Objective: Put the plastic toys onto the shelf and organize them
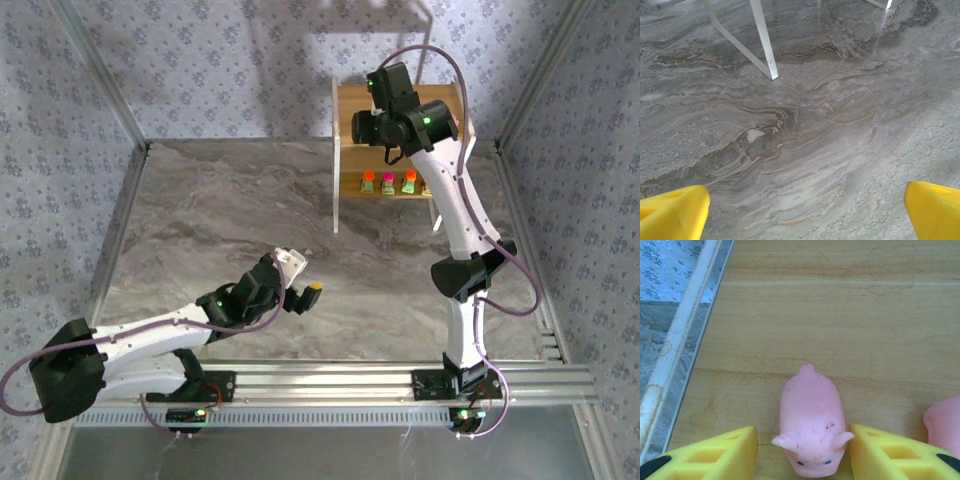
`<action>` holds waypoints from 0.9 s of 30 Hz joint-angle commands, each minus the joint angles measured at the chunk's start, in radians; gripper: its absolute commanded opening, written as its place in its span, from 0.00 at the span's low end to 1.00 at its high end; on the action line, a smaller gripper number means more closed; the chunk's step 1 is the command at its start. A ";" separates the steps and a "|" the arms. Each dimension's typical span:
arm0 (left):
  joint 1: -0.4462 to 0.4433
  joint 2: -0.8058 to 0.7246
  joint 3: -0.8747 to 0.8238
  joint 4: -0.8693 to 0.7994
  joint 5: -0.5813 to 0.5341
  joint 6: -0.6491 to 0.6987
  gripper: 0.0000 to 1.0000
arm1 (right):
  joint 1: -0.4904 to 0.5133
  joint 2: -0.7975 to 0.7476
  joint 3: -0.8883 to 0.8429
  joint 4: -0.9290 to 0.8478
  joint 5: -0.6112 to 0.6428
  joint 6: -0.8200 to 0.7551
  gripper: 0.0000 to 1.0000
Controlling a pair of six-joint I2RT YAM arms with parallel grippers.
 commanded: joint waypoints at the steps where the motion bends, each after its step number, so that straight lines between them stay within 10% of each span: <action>1: -0.010 -0.015 0.030 -0.004 -0.022 0.012 1.00 | 0.006 -0.029 0.019 -0.025 0.027 -0.014 0.53; 27: -0.010 -0.021 0.025 -0.004 -0.054 0.009 1.00 | 0.001 -0.092 0.014 -0.040 0.050 -0.043 0.73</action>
